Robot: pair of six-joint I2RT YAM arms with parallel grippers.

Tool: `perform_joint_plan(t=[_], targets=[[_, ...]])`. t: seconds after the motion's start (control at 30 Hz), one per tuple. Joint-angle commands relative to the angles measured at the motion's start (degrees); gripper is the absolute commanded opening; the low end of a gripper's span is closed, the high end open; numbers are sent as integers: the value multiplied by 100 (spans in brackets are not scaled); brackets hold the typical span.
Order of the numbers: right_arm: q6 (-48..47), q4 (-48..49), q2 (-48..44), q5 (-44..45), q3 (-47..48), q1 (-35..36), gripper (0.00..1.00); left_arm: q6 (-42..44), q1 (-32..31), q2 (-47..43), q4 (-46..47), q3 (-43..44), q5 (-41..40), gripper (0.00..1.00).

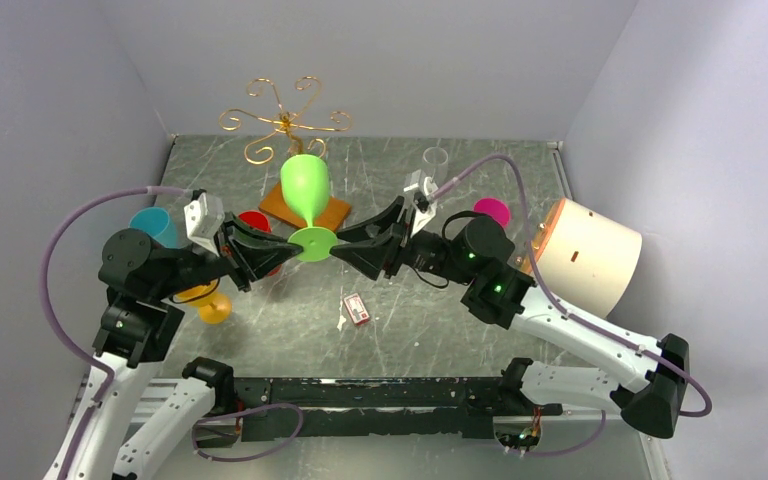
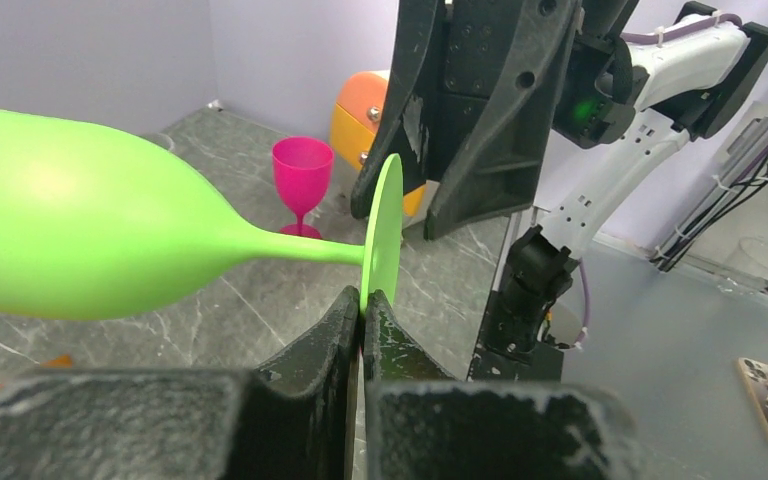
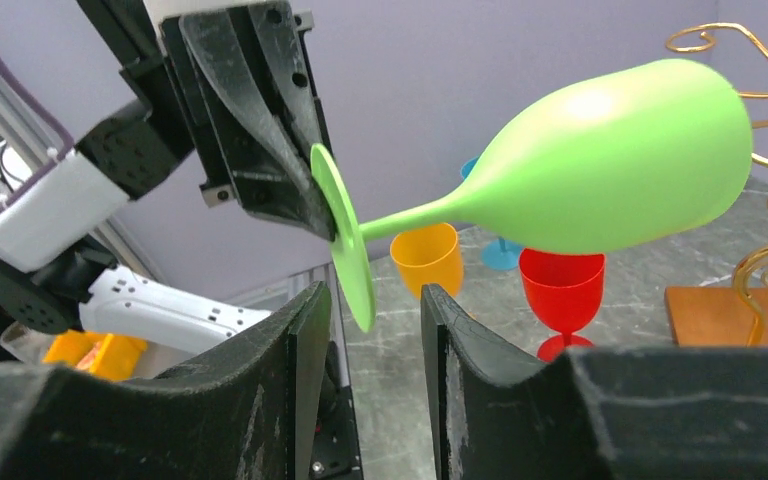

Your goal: Place the wine glass upside down on the wine glass rack

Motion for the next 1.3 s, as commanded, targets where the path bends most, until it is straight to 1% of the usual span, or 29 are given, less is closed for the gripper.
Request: perform_joint_plan(t=[0.0,0.07,0.13,0.23,0.3,0.4,0.53,0.57,0.6,0.67,0.8,0.93,0.97,1.0,1.03,1.13,1.27], targets=[[600,286,-21,240,190,26,41,-254,9,5,83,-100,212,7],[720,209,46,268,254,22,38,-254,12,75,79,-90,265,7],[824,98,114,319,308,27,35,-475,13,130,103,-85,326,7],[910,-17,213,364,352,22,27,-533,9,164,134,-101,352,7],[951,-75,241,369,357,22,18,-519,9,173,132,-118,333,7],[1003,-117,245,381,343,21,0,-490,8,169,104,-161,280,7],[1143,-273,214,513,359,22,0,-433,7,182,65,-192,228,7],[1201,-300,195,564,359,20,0,-418,7,182,51,-194,210,9],[1247,-362,178,650,357,24,0,-390,13,182,29,-201,173,14],[1327,-479,152,841,355,14,0,-369,7,181,-34,-212,58,28],[1375,-756,94,1218,359,-3,0,-104,12,132,-108,-290,-228,49],[1479,-1038,42,1636,573,-151,0,41,7,98,-213,-347,-429,70],[1545,-1093,34,1678,585,-234,0,83,7,101,-254,-361,-490,80],[1620,-1121,31,1689,587,-332,0,122,8,103,-300,-378,-570,95],[1705,-1125,38,1653,594,-452,0,164,7,97,-349,-389,-661,100],[2043,-1150,102,1504,660,-846,0,345,9,99,-514,-442,-843,99],[2527,-971,274,1455,712,-1259,0,428,7,8,-480,-655,-1158,99]])
